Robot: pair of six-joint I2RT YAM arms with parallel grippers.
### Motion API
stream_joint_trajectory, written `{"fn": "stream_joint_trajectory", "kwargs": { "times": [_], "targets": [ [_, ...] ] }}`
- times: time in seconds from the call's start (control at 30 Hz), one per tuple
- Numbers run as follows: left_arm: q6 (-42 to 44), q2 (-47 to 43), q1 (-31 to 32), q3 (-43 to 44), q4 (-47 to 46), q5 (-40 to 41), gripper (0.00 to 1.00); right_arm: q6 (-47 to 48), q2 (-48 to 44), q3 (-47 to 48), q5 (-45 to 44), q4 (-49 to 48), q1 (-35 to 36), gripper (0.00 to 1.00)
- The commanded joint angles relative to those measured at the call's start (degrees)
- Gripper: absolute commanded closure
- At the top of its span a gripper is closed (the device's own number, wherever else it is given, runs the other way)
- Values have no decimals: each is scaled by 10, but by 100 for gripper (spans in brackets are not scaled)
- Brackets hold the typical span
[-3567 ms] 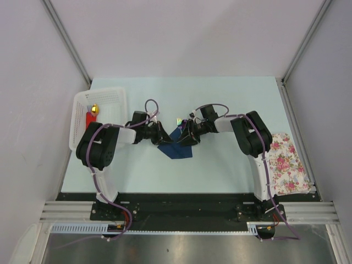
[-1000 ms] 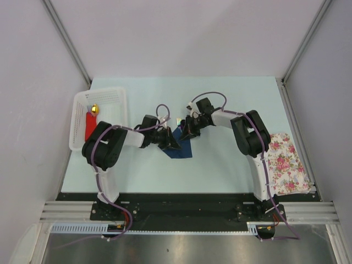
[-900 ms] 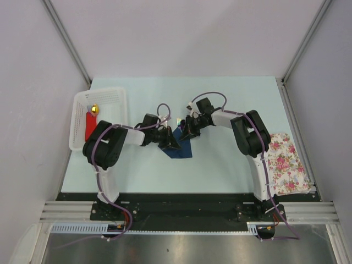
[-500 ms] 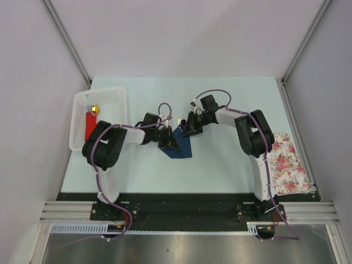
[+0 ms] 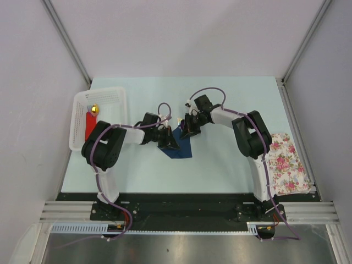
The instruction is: Place the utensils on the paper napkin and roll it up
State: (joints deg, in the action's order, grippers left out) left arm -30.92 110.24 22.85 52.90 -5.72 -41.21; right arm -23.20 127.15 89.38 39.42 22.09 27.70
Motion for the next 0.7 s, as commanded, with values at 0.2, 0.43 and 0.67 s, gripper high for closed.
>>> {"fn": "stream_joint_trajectory", "kwargs": {
  "times": [0.2, 0.43, 0.67],
  "targets": [
    [1, -67, -20, -46, -75, -19, 71, 61, 63, 39, -90, 68, 11, 100],
    [-45, -57, 3, -47, -138, -37, 67, 41, 73, 33, -66, 53, 7, 100],
    [-45, 1, 9, -24, -96, -12, 73, 28, 74, 38, -63, 50, 3, 100]
  ]
}}
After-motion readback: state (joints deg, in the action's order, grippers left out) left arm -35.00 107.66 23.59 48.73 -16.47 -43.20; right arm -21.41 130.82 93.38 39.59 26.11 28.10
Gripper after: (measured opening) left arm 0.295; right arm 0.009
